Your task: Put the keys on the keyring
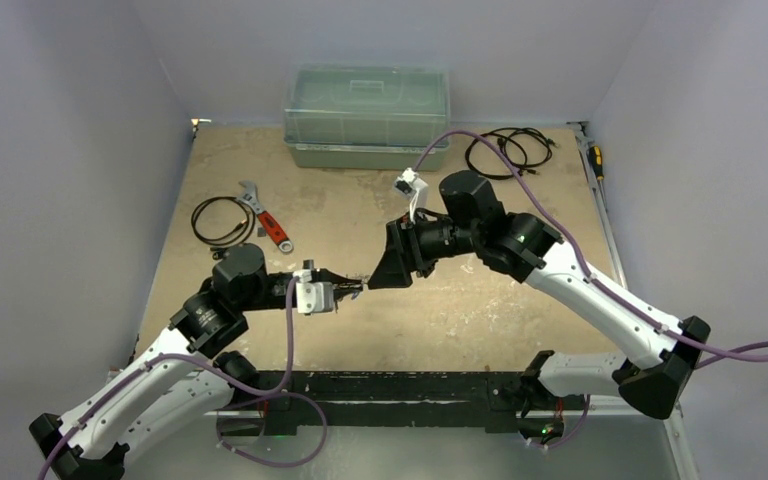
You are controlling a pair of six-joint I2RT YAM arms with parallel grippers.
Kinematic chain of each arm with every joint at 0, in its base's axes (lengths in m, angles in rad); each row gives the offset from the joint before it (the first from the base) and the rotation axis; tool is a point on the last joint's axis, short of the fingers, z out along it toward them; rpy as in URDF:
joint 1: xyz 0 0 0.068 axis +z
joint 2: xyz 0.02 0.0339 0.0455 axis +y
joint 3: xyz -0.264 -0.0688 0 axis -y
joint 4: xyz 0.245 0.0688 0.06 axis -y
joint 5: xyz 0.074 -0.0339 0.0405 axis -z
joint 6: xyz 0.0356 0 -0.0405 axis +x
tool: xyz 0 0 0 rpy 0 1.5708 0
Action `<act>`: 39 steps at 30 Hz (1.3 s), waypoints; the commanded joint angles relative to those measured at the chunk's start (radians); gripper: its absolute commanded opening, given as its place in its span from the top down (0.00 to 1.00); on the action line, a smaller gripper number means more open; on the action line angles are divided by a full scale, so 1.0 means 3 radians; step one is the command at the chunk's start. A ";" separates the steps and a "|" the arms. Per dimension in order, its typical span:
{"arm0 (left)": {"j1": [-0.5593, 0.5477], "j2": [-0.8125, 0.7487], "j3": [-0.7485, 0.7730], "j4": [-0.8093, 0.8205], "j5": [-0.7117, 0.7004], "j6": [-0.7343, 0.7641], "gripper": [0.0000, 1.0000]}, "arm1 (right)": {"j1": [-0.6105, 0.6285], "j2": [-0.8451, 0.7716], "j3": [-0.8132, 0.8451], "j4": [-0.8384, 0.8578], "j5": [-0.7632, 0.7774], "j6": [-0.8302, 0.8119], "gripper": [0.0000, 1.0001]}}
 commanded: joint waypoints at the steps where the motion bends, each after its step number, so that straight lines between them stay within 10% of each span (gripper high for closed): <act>1: -0.0023 -0.0089 -0.0012 0.0206 0.0180 0.0134 1.00 | -0.0015 0.0077 -0.0057 0.0048 -0.0501 0.0036 0.35; 39: -0.0055 -0.0145 -0.0121 0.0349 0.0251 -0.0041 1.00 | -0.0015 0.0107 0.0012 0.0037 -0.0157 0.0036 0.41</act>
